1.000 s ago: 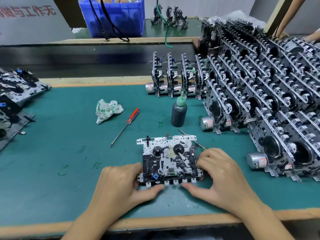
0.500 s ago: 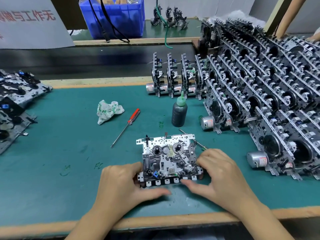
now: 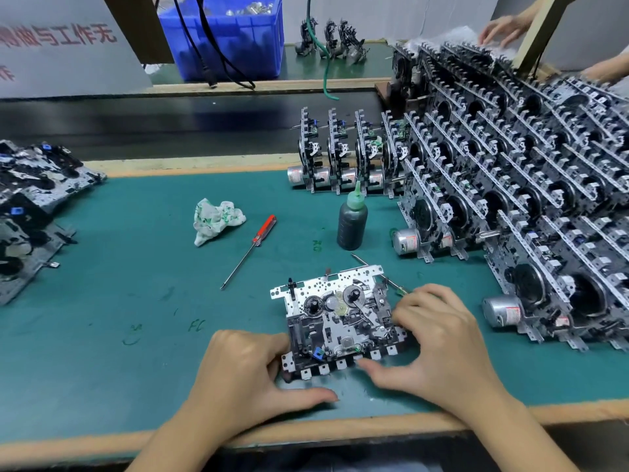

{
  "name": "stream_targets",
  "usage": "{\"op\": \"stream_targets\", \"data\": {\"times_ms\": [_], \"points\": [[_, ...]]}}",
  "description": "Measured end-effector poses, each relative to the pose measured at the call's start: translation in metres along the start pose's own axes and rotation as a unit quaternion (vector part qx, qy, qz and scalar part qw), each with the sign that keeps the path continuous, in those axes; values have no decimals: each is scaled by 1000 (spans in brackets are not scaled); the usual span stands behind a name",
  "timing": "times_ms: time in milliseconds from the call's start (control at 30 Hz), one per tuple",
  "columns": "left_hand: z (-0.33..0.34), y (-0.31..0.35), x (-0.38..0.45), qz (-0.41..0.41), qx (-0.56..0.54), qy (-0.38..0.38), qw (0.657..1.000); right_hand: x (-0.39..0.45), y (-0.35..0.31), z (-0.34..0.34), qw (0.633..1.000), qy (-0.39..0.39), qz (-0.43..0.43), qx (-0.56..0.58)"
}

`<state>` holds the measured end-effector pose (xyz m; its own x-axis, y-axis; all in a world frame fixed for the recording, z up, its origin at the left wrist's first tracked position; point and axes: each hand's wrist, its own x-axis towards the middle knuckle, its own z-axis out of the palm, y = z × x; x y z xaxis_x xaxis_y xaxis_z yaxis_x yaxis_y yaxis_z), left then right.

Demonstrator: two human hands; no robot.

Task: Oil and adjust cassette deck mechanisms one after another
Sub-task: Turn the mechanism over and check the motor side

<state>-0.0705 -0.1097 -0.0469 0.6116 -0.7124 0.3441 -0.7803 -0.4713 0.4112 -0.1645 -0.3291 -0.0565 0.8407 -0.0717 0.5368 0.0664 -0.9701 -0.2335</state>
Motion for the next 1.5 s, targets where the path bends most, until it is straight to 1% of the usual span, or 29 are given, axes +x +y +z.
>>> {"op": "stream_targets", "data": {"times_ms": [67,167,267,333,400,467,533,600,667,767,833,900,967,1000,1033,1067,1100,1133,1167,1233,1267,1333,1500], "points": [[0,1,2,-5,2,18,1000,1,0,0,1000,-5,0,5],[1,3,4,-29,6,43,999,0,2,-1,998,-39,-24,30],[-3,0,4,-55,8,22,998,1,-3,-4,998,-43,-22,38],[-8,3,4,-75,-7,8,997,2,-6,-9,996,-51,-5,74],[-14,7,4,-75,-55,36,995,5,-9,-18,985,-81,35,146],[-20,12,3,-98,-131,70,984,6,-17,-24,962,-99,107,232],[-25,17,4,-133,-177,93,971,8,-25,-24,933,-85,172,305],[-27,21,8,-167,-178,109,964,15,-31,-26,906,-69,224,352],[-29,24,14,-205,-181,103,956,22,-35,-27,897,-69,246,359],[-29,22,20,-245,-168,81,951,28,-38,-26,905,-72,253,335],[-30,16,24,-268,-143,58,951,31,-38,-24,919,-71,243,303],[-33,13,30,-282,-75,29,956,33,-34,-23,947,-76,215,226],[-37,12,36,-275,47,30,960,35,-27,-25,970,-80,178,143],[-40,12,38,-257,86,55,961,36,-22,-27,976,-78,162,122],[-43,13,41,-227,105,89,964,37,-17,-27,978,-79,150,125],[-46,15,43,-187,102,120,970,37,-12,-27,974,-85,142,154],[-47,16,46,-139,84,136,977,37,-8,-26,965,-101,140,197],[-47,17,48,-91,52,136,985,36,-6,-24,953,-122,138,242],[-46,19,50,-50,5,120,992,36,-5,-22,940,-140,133,280],[-44,26,54,-7,-83,66,994,36,-6,-16,920,-153,123,338],[-42,29,56,2,-110,46,993,36,-8,-13,912,-151,123,362],[-38,35,57,3,-135,33,990,39,-9,-11,896,-143,129,399],[-32,35,58,-19,-193,50,980,42,-9,-7,876,-154,141,435]]}}
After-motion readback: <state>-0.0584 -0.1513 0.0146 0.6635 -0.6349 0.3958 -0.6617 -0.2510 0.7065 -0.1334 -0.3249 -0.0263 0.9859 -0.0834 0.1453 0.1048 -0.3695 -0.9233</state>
